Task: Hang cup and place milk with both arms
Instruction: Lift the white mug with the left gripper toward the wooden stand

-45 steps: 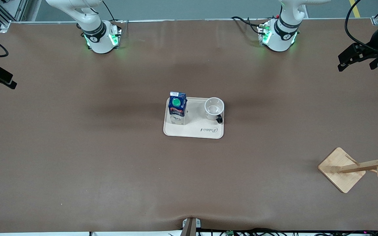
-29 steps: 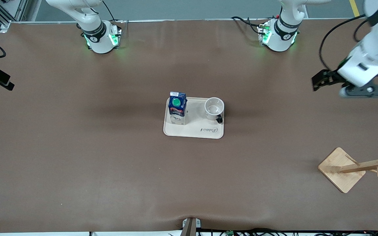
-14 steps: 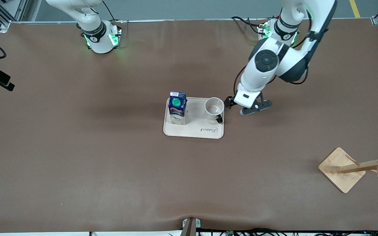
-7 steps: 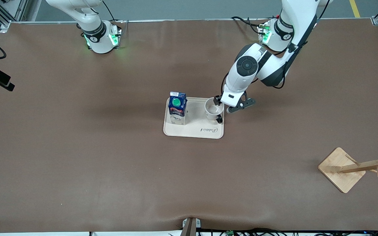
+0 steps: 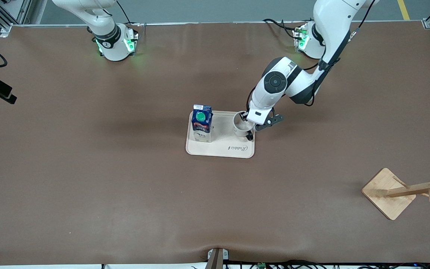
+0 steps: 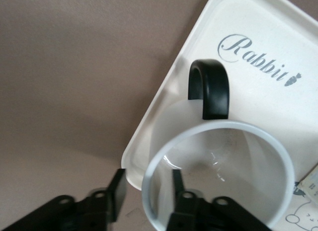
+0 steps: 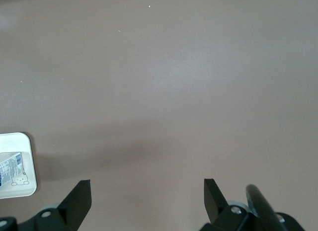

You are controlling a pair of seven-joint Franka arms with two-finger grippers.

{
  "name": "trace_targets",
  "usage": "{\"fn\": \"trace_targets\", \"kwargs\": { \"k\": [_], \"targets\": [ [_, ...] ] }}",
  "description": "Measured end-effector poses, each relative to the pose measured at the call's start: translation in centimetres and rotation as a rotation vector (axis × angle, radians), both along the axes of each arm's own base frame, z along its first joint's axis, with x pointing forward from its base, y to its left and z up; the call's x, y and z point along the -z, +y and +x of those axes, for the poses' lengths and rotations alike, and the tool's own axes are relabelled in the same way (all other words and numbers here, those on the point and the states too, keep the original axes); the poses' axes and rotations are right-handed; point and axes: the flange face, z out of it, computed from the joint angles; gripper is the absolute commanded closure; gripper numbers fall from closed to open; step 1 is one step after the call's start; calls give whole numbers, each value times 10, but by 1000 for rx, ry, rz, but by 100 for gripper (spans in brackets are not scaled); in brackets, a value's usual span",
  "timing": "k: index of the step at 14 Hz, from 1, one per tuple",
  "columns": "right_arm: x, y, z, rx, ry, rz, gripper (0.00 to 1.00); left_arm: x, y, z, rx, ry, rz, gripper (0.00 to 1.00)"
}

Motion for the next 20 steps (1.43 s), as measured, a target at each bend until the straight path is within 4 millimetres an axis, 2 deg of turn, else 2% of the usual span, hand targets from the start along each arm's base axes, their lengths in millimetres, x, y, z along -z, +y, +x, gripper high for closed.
{"fn": "trace_targets", "kwargs": {
  "k": [2, 6, 9, 12, 15, 18, 20],
  "targets": [
    [0, 0, 0, 0, 0, 0, 0, 5, -2, -1, -1, 2, -6, 100],
    [2, 0, 1, 0, 4, 0, 0, -2, -6, 8, -7, -16, -21, 100],
    [5, 0, 3, 0, 10, 0, 0, -21, -10, 27, -19, -57, -46, 100],
    [6, 0, 3, 0, 11, 0, 0, -64, -5, 55, 1, -103, -23, 100],
    [6, 0, 4, 1, 11, 0, 0, -131, 23, 98, 33, -94, 33, 100],
    [11, 0, 6, 0, 23, 0, 0, -189, 71, 139, 26, -115, 47, 100],
    [20, 2, 11, -4, 38, 0, 0, -216, 117, 162, 11, -153, 46, 100]
  ]
}}
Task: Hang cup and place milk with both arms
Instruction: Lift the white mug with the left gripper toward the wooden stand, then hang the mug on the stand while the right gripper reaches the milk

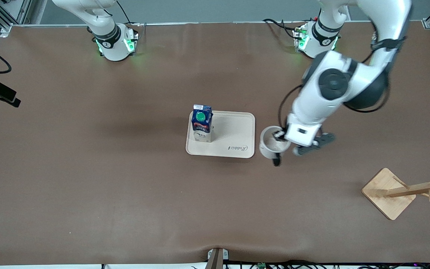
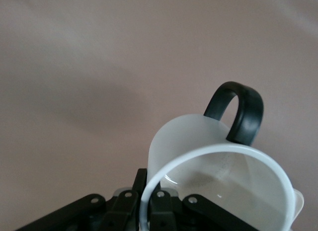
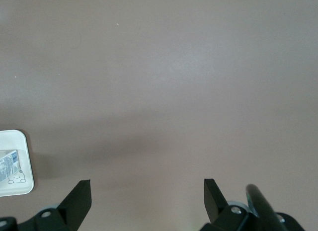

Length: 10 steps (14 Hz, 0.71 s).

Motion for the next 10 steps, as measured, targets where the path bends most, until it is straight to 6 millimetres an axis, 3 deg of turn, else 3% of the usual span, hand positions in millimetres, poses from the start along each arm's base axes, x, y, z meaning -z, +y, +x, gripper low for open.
{"fn": "trace_targets", "kwargs": {
  "k": [6, 8, 10],
  "targets": [
    [7, 13, 4, -22, 14, 0, 0, -46, 168, 42, -42, -88, 20, 100],
    [7, 20, 4, -35, 13, 0, 0, -55, 209, 47, -46, -107, 26, 100],
    [6, 21, 5, -37, 7, 0, 0, -57, 237, 49, -41, -114, 32, 100]
  ]
}}
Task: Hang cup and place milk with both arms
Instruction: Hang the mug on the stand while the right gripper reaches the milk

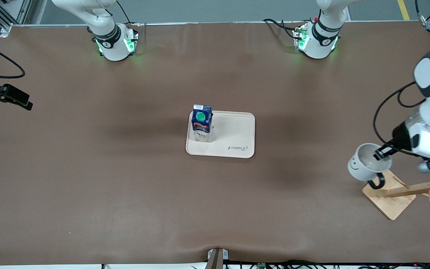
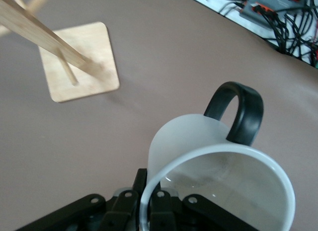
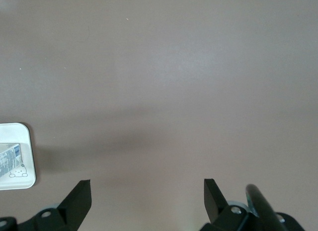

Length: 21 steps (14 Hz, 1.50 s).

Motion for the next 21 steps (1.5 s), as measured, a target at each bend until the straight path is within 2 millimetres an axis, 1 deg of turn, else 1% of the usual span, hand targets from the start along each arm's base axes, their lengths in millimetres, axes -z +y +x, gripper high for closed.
{"fn": "trace_targets", "kwargs": {
  "k": [3, 7, 8, 9, 11, 12, 13, 14, 16, 18, 20, 21],
  "targets": [
    [-1, 1, 1, -2, -6, 0, 0, 0, 26, 0, 31, 2, 11, 100],
    [3, 11, 3, -19, -1, 0, 0, 6, 76, -10, 71, 60, -23, 100],
    [10, 13, 7, -23, 10, -1, 0, 7, 85, -14, 77, 79, -30, 100],
    [24, 16, 14, -28, 31, -3, 0, 8, 91, -16, 79, 95, -32, 100],
    [63, 27, 31, -44, 90, -7, 0, 6, 102, -20, 104, 103, -28, 100],
    [78, 34, 38, -55, 113, -10, 0, 5, 111, -22, 119, 100, -24, 100],
    [90, 43, 42, -69, 131, -12, 0, 3, 121, -24, 129, 97, -21, 100],
    [96, 52, 43, -83, 142, -14, 0, 2, 131, -26, 136, 93, -20, 100],
    [98, 72, 42, -114, 144, -14, 0, -2, 146, -28, 140, 80, -30, 100],
    [96, 106, 38, -120, 140, -14, 0, -7, 154, -28, 150, 64, -39, 100],
    [95, 147, 30, -52, 144, 18, 0, -9, 159, -29, 162, 60, -37, 100],
    [95, 162, 27, -27, 152, 55, 0, -9, 162, -30, 169, 59, -36, 100]
  ]
}}
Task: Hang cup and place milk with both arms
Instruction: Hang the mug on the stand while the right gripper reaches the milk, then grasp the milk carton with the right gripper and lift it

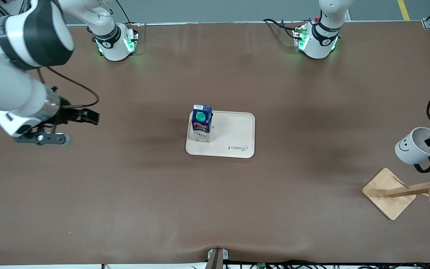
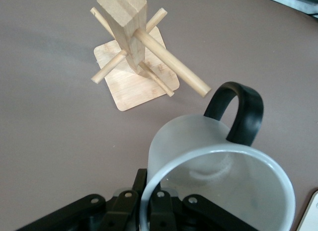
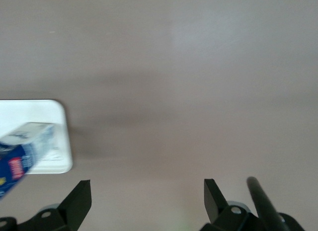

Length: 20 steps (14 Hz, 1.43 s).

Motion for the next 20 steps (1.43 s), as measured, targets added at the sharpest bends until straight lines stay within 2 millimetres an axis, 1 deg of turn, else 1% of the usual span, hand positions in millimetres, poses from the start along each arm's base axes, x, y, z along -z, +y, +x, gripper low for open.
{"fn": "trace_targets", "kwargs": {
  "k": [2, 3, 4, 5, 7, 9, 13, 15, 17, 18, 19, 20],
  "targets": [
    [-2, 24, -5, 41, 12, 57, 0, 0, 9, -2, 5, -4, -11, 100],
    [-3, 41, -8, 72, 6, 64, 0, 0, 13, -3, 10, -8, -18, 100],
    [-4, 65, -14, 96, -6, 67, 0, 0, 17, -4, 15, -10, -21, 100],
    [-2, 94, -21, 102, -16, 65, 0, 0, 20, -5, 15, -11, -22, 100],
    [9, 149, -37, 89, -31, 64, 0, 1, 27, -3, 20, -17, -28, 100],
    [27, 188, -46, 93, -36, 59, 0, 4, 32, 1, 16, -21, -45, 100],
    [73, 241, -53, 106, -48, 53, 0, 22, 40, 8, 12, -12, -68, 100],
    [99, 268, -62, 86, -42, 44, 0, 25, 43, 11, 18, -17, -72, 100],
    [118, 287, -70, 79, -38, 35, 0, 25, 48, 13, 14, -21, -75, 100],
    [125, 294, -73, 75, -41, 35, 0, 26, 51, 13, 9, -23, -76, 97],
    [133, 298, -75, 72, -44, 36, 0, 26, 55, 13, 6, -25, -78, 62],
    [140, 299, -77, 71, -42, 33, 0, 26, 57, 14, 4, -28, -79, 33]
  ]
}}
